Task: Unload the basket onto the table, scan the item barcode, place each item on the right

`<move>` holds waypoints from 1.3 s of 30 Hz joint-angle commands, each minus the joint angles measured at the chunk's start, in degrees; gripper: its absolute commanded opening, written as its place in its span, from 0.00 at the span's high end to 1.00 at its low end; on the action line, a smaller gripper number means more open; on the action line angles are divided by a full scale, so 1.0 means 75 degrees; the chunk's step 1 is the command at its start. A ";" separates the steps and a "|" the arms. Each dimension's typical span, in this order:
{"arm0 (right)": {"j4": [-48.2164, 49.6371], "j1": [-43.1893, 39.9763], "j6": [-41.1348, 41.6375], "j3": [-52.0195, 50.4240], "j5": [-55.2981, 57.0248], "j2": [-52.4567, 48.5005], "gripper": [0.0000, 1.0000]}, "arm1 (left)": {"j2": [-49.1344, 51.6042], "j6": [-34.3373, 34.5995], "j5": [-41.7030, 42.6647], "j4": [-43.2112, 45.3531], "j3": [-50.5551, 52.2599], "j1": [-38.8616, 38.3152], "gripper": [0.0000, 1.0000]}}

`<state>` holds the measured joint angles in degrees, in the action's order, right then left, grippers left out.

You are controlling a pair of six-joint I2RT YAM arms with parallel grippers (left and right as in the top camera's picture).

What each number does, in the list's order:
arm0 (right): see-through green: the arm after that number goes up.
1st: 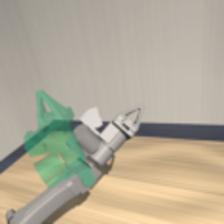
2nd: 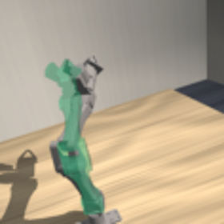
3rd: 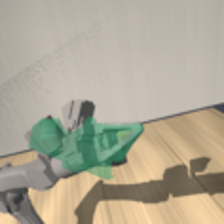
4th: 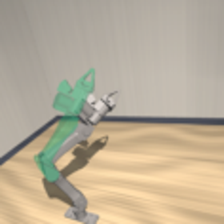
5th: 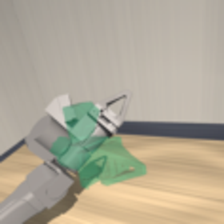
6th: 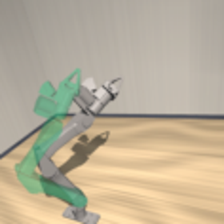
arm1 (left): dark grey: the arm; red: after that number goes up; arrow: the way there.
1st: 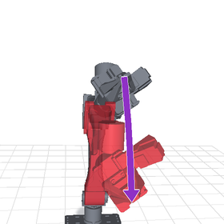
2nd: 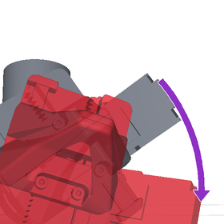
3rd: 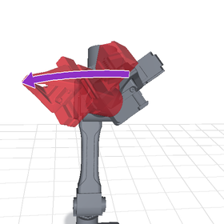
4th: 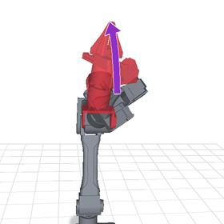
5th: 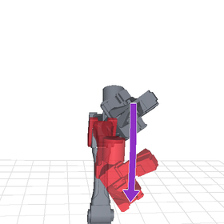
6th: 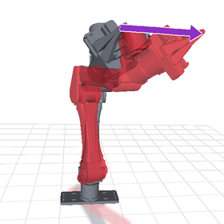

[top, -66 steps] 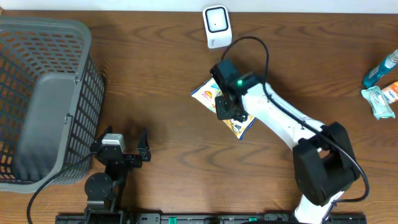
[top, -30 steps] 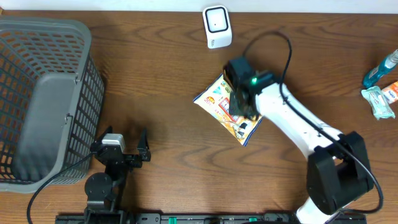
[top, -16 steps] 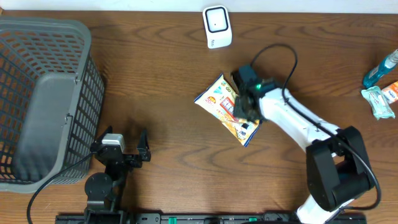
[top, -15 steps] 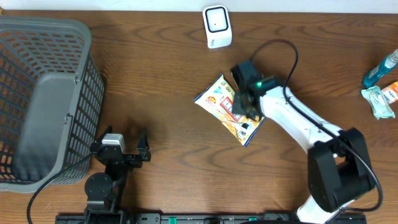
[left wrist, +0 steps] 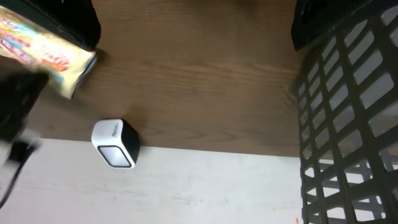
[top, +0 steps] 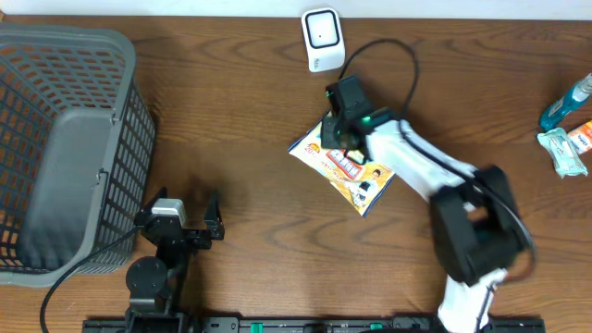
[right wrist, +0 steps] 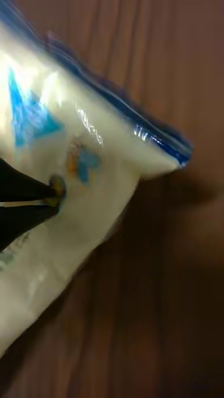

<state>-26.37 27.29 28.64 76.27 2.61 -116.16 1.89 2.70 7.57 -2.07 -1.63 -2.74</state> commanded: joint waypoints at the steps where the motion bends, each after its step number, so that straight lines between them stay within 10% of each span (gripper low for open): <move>1: 0.0032 -0.0017 -0.0117 -0.0082 0.0323 -0.0420 0.99 | -0.0015 -0.0102 0.0076 -0.0149 0.0187 -0.0023 0.02; 14: -0.2430 -0.0096 -0.0227 0.1137 0.0230 0.1594 0.99 | -0.0015 -0.0102 0.0076 -0.0149 0.0187 -0.0026 0.02; 23: -0.3477 0.0807 -0.2276 0.0871 0.0714 0.1580 0.09 | -0.0015 -0.0102 0.0076 -0.0146 0.0187 -0.0026 0.02; 39: -0.3340 0.2296 -0.2451 0.0606 0.4153 -0.0041 0.08 | -0.0015 -0.0102 0.0076 -0.0146 0.0187 -0.0026 0.02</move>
<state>-51.62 42.92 10.98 80.93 25.26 -113.36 1.89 2.70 7.57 -2.09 -1.63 -2.74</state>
